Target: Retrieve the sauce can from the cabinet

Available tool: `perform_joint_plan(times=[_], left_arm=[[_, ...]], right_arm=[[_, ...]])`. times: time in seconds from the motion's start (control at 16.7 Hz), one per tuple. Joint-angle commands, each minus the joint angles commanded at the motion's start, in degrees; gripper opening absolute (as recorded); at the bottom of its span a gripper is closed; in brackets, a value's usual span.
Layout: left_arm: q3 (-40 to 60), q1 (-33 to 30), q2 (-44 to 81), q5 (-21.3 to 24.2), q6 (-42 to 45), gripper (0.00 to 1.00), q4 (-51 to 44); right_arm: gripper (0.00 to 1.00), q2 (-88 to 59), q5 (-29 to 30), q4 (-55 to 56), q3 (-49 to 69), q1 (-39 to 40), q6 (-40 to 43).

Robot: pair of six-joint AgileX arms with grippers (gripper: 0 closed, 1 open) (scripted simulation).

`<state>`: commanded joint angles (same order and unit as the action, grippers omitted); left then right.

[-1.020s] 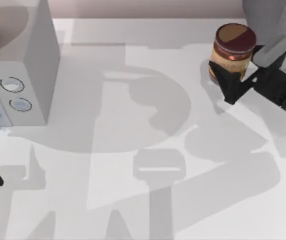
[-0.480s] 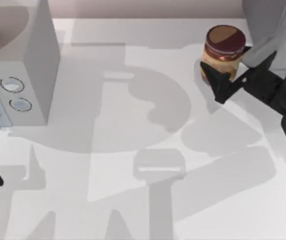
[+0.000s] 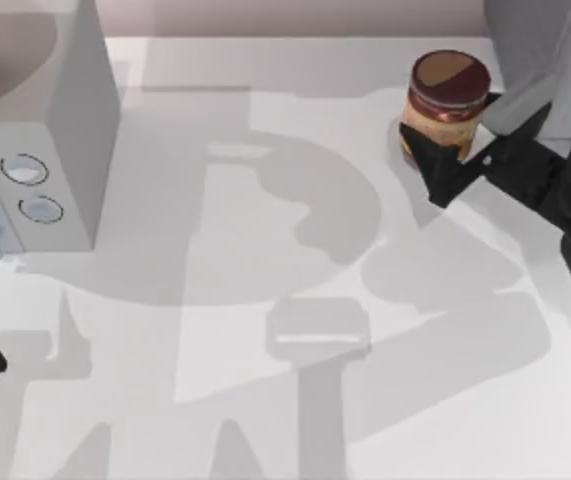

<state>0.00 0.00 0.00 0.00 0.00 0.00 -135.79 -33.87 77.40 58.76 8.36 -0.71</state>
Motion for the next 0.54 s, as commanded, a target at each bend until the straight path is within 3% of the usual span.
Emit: perform_joint_plan(times=[0.18,0.54], left_arm=[[0.0,0.0,0.0,0.0,0.0,1.0,0.0],[0.0,0.0,0.0,0.0,0.0,1.0,0.0]], right_arm=[[0.98,0.0,0.0,0.0,0.0,0.0,0.0],[1.0,0.0,0.0,0.0,0.0,0.0,0.0]])
